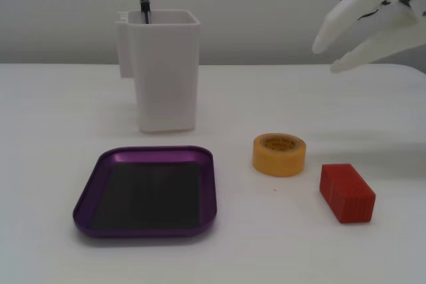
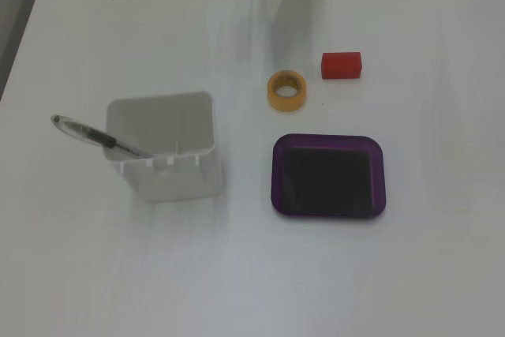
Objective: Grab up the yellow tape and put it in the box.
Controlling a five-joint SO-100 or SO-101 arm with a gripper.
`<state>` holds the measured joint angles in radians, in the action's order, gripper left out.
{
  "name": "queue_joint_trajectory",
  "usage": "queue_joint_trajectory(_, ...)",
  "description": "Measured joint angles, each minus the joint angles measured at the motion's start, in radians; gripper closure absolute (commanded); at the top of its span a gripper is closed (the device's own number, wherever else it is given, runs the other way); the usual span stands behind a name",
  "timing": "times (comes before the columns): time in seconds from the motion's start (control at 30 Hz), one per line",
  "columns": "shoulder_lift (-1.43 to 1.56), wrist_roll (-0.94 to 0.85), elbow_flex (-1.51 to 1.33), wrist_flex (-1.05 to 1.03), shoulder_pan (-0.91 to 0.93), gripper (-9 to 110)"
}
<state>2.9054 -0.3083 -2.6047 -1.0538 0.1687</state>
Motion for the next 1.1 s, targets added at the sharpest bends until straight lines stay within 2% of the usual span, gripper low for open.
queue_joint_trajectory(0.27, -0.649, -0.002, 0.365, -0.031, -0.008, 86)
queue_joint_trajectory(0.47, -0.988, 0.000, 0.549, -0.035, 0.005, 87)
queue_joint_trajectory(1.1, -1.092, 0.000, 0.589, -0.034, -0.100, 87)
